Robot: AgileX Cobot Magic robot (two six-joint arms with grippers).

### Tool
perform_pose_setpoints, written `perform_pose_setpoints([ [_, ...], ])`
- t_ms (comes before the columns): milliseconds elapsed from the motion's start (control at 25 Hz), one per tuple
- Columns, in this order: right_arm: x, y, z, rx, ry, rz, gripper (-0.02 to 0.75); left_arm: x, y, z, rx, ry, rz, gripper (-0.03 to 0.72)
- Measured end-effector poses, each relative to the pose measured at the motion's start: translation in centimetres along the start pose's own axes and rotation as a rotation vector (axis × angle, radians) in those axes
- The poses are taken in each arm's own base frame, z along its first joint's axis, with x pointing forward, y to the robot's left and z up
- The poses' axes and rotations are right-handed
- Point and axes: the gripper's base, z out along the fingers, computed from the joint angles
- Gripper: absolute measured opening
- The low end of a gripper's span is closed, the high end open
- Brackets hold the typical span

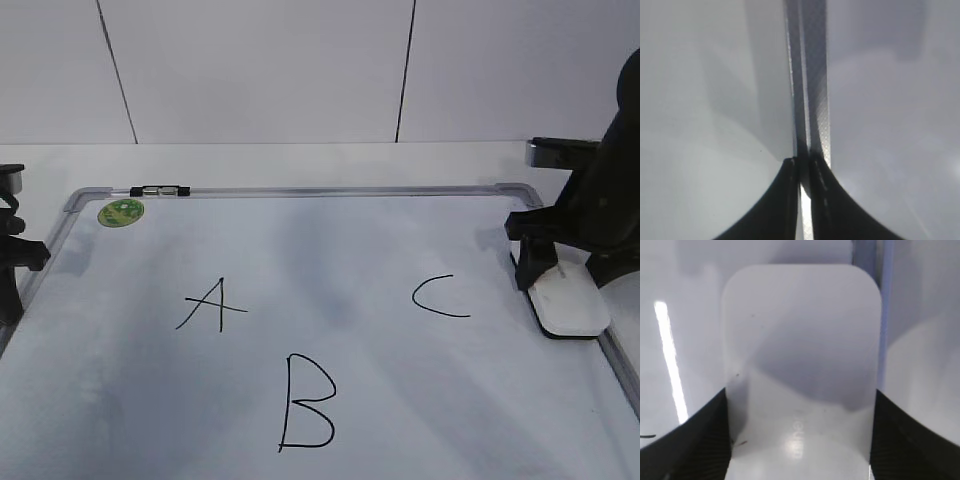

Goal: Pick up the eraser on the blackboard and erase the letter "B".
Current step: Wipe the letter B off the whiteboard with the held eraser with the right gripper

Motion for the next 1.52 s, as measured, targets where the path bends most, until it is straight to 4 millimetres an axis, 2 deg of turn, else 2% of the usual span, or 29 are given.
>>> perform_pose_setpoints([
  [320, -1.1, 0.2, -1.8, -0.001, -0.012, -0.007, 0.519, 0.0, 0.0, 0.0, 0.000, 0.000, 0.000, 0.022],
  [480, -1.5, 0.5, -3.4, -0.008, 0.028, -0.007, 0.519, 0.0, 0.0, 0.0, 0.001, 0.000, -0.001, 0.022],
  [640, -2.1, 1.2, -5.3, -0.068, 0.042, -0.013, 0.519, 0.0, 0.0, 0.0, 0.001, 0.000, -0.001, 0.022],
  [800, -2.2, 2.6, -5.8, -0.103, 0.034, -0.040, 0.519, 0.0, 0.0, 0.0, 0.004, 0.000, -0.003, 0.022],
  [960, -1.5, 5.7, -5.7, -0.112, 0.047, -0.124, 0.519, 0.0, -0.1, 0.0, 0.009, -0.001, -0.008, 0.022],
  [1120, 0.1, 10.5, -5.5, -0.125, 0.063, -0.253, 0.519, 0.0, -0.1, 0.0, 0.010, -0.001, -0.009, 0.022],
  [1320, 3.4, 16.6, -5.5, -0.140, 0.090, -0.418, 0.518, 0.0, -0.1, 0.0, 0.012, -0.001, -0.010, 0.022],
  [1520, 6.3, 20.5, -5.5, -0.150, 0.107, -0.539, 0.518, 0.0, -0.1, 0.0, 0.012, -0.001, -0.010, 0.022],
])
